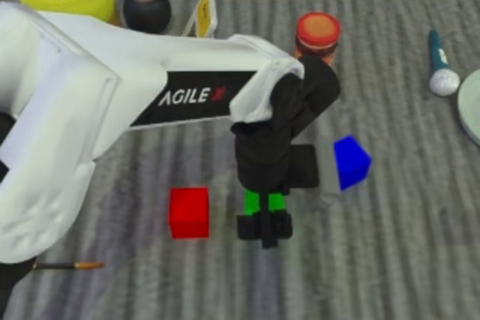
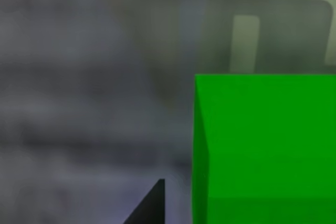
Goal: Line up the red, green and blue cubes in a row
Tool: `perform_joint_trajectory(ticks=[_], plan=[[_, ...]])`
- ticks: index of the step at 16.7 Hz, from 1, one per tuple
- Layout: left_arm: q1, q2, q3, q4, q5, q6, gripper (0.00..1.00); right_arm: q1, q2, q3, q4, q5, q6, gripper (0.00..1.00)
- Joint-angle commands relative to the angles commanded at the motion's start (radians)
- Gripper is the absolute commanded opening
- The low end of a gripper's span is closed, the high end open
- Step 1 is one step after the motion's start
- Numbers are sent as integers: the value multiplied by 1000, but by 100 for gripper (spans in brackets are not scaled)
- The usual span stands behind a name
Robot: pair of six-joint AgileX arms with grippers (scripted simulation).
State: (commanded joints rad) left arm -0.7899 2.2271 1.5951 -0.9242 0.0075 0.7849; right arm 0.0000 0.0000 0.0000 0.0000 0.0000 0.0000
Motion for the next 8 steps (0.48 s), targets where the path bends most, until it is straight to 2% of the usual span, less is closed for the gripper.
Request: perform_joint_trajectory(ticks=[8], plan=[[0,0,0,0,0,0,100,0,0,0,0,0,0,100]])
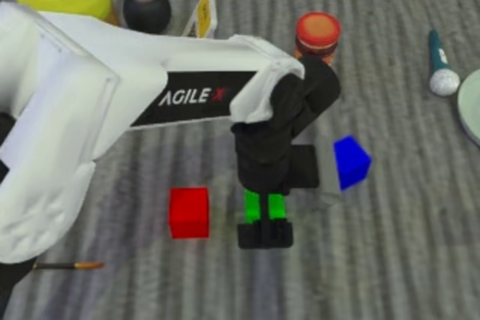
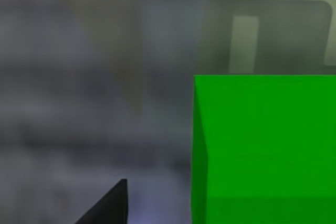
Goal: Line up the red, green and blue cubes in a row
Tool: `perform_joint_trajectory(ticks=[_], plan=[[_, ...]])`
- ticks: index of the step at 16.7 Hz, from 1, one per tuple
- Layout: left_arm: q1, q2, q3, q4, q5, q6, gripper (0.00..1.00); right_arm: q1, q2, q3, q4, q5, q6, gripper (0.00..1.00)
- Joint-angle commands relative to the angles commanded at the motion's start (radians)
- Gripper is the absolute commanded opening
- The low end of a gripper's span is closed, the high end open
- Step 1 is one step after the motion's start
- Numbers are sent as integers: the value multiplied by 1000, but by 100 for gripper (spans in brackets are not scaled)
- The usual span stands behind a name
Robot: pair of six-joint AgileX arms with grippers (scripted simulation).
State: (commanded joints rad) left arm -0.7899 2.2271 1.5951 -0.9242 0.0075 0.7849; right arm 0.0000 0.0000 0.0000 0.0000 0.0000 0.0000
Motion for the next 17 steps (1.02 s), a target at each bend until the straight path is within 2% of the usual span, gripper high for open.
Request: perform_joint_trajectory(ticks=[3,10,17], plan=[[2,-5,15,-17,-1,1,100,0,0,0,0,0,0,100],[21,-78,154,-232,-1,-1,100,0,0,0,0,0,0,100],[33,-107,128,-216,-3,-15,100,11,29,29,-20,-2,-1,100]])
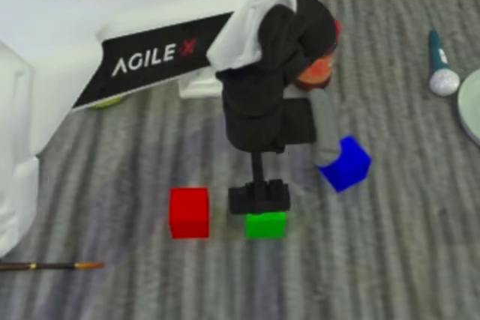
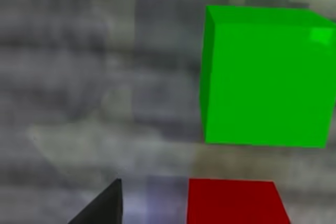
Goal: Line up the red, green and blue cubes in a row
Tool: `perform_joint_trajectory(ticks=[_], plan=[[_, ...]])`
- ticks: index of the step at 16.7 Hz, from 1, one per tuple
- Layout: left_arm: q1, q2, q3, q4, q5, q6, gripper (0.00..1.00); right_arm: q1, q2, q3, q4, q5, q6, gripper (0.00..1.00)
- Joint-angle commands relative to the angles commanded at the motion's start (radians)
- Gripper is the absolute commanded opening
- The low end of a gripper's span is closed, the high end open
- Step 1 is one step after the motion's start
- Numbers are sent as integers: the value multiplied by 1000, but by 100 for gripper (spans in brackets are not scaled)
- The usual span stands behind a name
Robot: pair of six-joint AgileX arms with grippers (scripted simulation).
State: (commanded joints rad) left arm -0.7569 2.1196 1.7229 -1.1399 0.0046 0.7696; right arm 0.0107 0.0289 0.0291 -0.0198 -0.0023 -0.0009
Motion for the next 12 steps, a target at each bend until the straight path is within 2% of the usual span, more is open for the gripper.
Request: perform_joint_trajectory(ticks=[6,12], plan=[[150,-330,-288,187,-11,-128,100,84,323,312,-196,-2,-9,100],[367,-898,-756,485,-14,-329,100,208,971,804,-528,0,-21,100]])
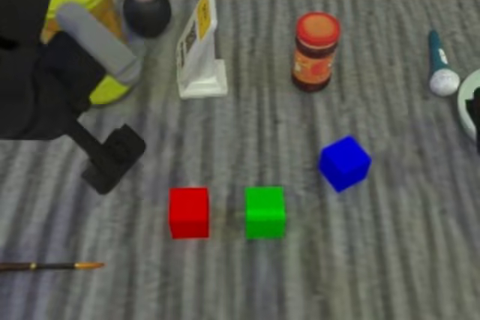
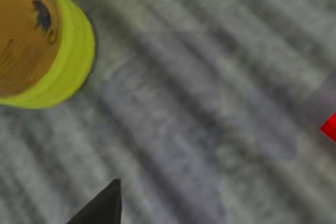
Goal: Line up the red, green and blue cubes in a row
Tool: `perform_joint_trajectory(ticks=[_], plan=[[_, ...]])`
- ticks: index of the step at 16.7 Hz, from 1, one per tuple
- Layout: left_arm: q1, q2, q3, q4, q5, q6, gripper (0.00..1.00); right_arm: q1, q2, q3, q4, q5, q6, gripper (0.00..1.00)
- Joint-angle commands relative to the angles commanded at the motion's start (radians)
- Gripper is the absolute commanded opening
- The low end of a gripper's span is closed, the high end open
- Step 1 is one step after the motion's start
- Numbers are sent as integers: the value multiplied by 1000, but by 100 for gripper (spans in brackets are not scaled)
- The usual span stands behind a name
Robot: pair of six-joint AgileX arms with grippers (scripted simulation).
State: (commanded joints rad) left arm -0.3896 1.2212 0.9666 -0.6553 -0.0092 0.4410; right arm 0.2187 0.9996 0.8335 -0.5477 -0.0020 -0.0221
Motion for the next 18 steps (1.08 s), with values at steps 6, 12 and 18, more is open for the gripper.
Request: perform_joint_trajectory(ticks=[6,12,18], plan=[[212,-616,-491,320,4,-216,100,127,670,474,-339,-3,-13,100],[364,-1083,-856,573,8,-386,100,217,1077,839,-557,1,-23,100],[410,-1221,-967,655,9,-441,100,245,1199,959,-616,5,-26,100]])
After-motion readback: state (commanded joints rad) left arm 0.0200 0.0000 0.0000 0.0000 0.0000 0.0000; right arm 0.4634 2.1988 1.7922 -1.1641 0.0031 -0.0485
